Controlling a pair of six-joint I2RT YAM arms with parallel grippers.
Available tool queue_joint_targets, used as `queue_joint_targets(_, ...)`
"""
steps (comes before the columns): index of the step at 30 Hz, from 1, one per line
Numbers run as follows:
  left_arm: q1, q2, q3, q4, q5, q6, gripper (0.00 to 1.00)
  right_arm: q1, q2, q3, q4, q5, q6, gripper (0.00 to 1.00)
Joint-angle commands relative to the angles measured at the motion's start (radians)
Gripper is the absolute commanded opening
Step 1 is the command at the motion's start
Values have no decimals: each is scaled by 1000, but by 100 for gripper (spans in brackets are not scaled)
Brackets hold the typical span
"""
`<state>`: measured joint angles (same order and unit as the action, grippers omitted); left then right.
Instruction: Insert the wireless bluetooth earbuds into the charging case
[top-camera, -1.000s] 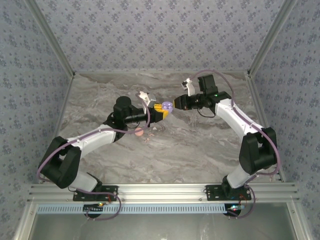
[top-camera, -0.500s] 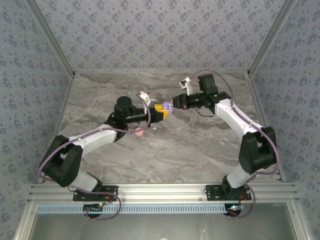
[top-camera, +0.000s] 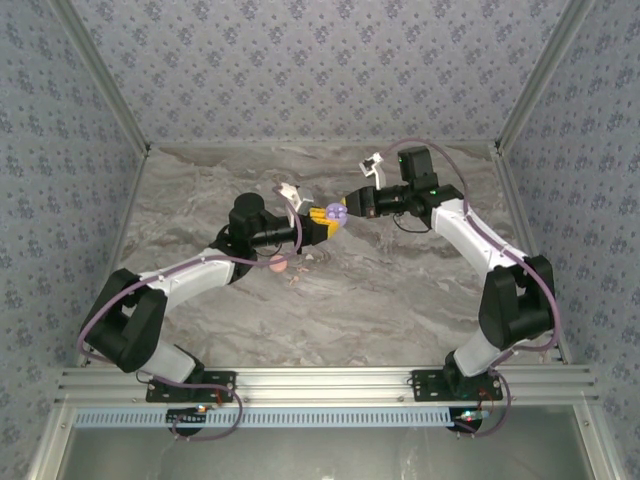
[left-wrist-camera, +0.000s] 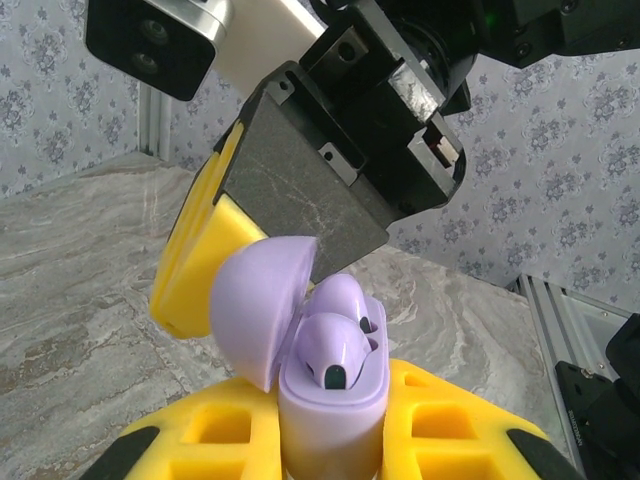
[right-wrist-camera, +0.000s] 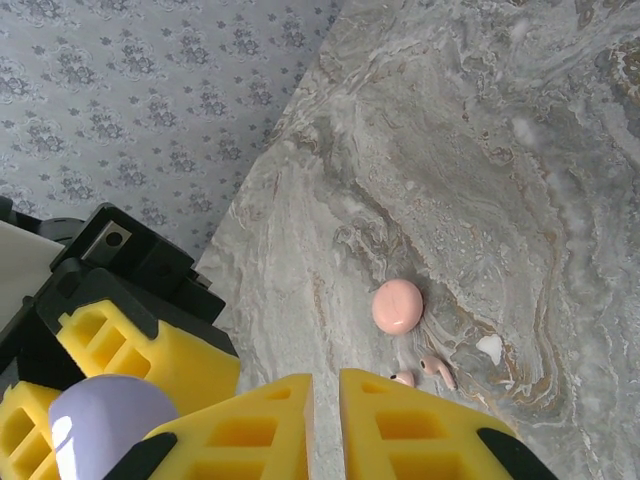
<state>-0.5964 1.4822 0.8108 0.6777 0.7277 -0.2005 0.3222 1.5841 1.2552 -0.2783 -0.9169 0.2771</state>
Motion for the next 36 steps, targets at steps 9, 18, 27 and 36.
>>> queue_joint_targets(9,4,16,11,-23,-62,-1,8,-5,-60,-10,-1,-9,6,16)
queue_joint_targets(18,4,19,57,-192,-184,22,10,-9,-85,-4,-124,347,-30,17)
queue_joint_targets(27,13,63,146,-365,-290,-17,13,-9,-90,-26,-174,469,-49,17)
queue_joint_targets(36,68,198,306,-576,-327,-137,14,-15,-92,-54,-181,497,-49,18)
